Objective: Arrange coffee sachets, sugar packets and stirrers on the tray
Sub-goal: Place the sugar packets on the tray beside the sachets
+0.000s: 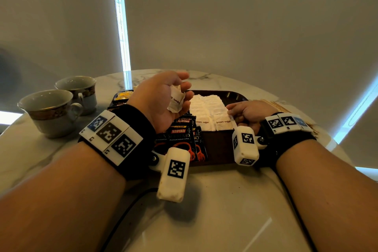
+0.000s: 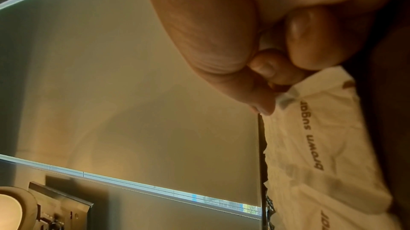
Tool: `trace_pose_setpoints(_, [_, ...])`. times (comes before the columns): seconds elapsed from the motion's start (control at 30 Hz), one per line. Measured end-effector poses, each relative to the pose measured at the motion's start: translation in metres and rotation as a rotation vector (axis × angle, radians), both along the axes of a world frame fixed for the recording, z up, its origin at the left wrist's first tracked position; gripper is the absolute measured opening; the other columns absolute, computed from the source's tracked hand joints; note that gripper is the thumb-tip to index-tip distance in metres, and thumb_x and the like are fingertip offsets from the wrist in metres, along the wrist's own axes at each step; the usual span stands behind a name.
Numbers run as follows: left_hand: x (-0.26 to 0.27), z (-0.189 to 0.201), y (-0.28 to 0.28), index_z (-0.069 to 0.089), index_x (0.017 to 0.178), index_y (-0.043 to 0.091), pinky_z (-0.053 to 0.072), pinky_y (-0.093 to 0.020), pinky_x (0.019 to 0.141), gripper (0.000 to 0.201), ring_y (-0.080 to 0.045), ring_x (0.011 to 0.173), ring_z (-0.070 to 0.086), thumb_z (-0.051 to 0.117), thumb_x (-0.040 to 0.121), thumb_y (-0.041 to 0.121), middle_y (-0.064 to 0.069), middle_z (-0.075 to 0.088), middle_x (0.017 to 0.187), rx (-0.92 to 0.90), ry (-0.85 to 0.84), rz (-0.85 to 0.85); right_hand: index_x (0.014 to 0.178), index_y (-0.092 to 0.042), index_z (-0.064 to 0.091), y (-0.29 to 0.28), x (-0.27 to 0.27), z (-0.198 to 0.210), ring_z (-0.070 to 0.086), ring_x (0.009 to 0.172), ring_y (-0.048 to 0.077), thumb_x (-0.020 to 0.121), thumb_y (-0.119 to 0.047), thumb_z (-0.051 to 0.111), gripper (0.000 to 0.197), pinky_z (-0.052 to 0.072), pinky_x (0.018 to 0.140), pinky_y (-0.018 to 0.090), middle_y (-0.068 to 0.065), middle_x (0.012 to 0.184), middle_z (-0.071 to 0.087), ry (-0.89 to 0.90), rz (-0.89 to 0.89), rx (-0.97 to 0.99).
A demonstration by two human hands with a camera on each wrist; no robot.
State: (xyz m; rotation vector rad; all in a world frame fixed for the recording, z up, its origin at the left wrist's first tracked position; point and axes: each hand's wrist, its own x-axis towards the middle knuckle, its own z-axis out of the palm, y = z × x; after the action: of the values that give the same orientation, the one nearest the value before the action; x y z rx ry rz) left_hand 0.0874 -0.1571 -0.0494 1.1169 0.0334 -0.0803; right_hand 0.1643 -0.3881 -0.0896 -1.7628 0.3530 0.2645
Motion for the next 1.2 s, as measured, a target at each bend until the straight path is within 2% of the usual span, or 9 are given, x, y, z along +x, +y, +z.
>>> trace_pose_setpoints(0.13, [-0.002,0.001,0.000,0.066,0.113,0.013,0.052,-0.024,0.054,0.028,-0.017,0.073,0.062,0.043,0.097,0.007,-0.006,0.062,0.096,-0.002,0.003,-0.009,0.108,-0.013,0.064,0.002,-0.004,0.000,0.036,0.047,0.006,0.098,-0.006,0.056,0.015,0.032,0.040,0.017,0.001,0.064,0.048,0.005,-0.049,0.060])
trace_pose_setpoints(0.3, [-0.004,0.002,-0.001,0.068,0.114,0.007,0.058,-0.027,0.059,0.038,-0.022,0.078,0.065,0.036,0.095,0.002,-0.011,0.059,0.096,-0.036,-0.007,-0.002,0.099,-0.013,0.065,0.003,-0.007,0.003,0.034,0.054,0.009,0.098,-0.011,0.057,0.008,0.026,0.051,0.020,0.001,0.066,0.048,0.005,-0.070,0.095])
trace_pose_setpoints(0.5, [-0.006,0.004,-0.003,0.069,0.118,0.005,0.063,-0.035,0.070,0.049,-0.034,0.101,0.068,0.028,0.091,-0.006,-0.017,0.053,0.120,-0.057,-0.003,0.031,0.105,-0.010,0.061,0.006,-0.010,0.004,0.037,0.050,0.007,0.097,-0.007,0.058,0.009,0.027,0.036,0.016,0.001,0.069,0.051,-0.100,-0.107,0.195])
trace_pose_setpoints(0.6, [-0.006,0.005,-0.003,0.067,0.116,0.008,0.064,-0.036,0.070,0.045,-0.035,0.103,0.069,0.030,0.097,-0.007,-0.017,0.050,0.123,-0.076,0.000,0.046,0.100,-0.010,0.060,0.005,-0.009,0.010,0.039,0.047,0.007,0.093,-0.011,0.065,0.009,0.028,0.035,0.018,0.002,0.073,0.055,-0.163,-0.123,0.273])
trace_pose_setpoints(0.7, [-0.003,0.002,-0.002,0.068,0.112,0.014,0.062,-0.039,0.067,0.037,-0.035,0.106,0.067,0.041,0.098,-0.008,-0.015,0.054,0.124,-0.029,-0.032,0.043,0.092,-0.010,0.058,0.010,-0.017,0.020,0.039,0.048,0.008,0.092,-0.015,0.065,0.009,0.028,0.037,0.019,0.002,0.073,0.054,-0.220,-0.034,0.388])
trace_pose_setpoints(0.83, [0.000,-0.003,0.000,0.070,0.104,0.016,0.058,-0.034,0.056,0.027,-0.028,0.094,0.069,0.059,0.093,-0.006,-0.010,0.068,0.111,0.003,-0.089,0.047,0.090,-0.011,0.061,0.031,-0.036,0.031,0.041,0.052,0.010,0.091,-0.023,0.065,0.012,0.026,0.043,0.020,0.001,0.074,0.055,-0.294,0.133,0.423])
trace_pose_setpoints(0.97, [0.002,-0.004,0.001,0.072,0.101,0.018,0.053,-0.026,0.049,0.017,-0.023,0.082,0.072,0.069,0.091,0.005,-0.007,0.076,0.094,0.033,-0.115,0.050,0.098,-0.009,0.064,0.046,-0.050,0.034,0.044,0.057,0.010,0.078,-0.036,0.072,0.034,0.029,0.047,0.022,0.002,0.080,0.056,-0.326,0.296,0.395])
trace_pose_setpoints(1.07, [0.002,-0.006,0.000,0.071,0.098,0.017,0.051,-0.024,0.049,0.013,-0.019,0.074,0.072,0.073,0.089,0.008,-0.005,0.076,0.085,0.046,-0.135,0.058,0.110,-0.007,0.064,0.053,-0.054,0.034,0.047,0.061,0.011,0.077,-0.033,0.074,0.043,0.035,0.049,0.021,0.004,0.087,0.057,-0.350,0.391,0.361])
trace_pose_setpoints(1.2, [0.000,-0.007,-0.002,0.069,0.093,0.016,0.050,-0.023,0.049,0.010,-0.016,0.066,0.069,0.073,0.089,0.008,-0.003,0.074,0.078,0.051,-0.148,0.050,0.113,0.000,0.062,0.059,-0.058,0.033,0.050,0.061,0.013,0.075,-0.020,0.079,0.046,0.037,0.049,0.023,0.005,0.085,0.064,-0.371,0.398,0.307])
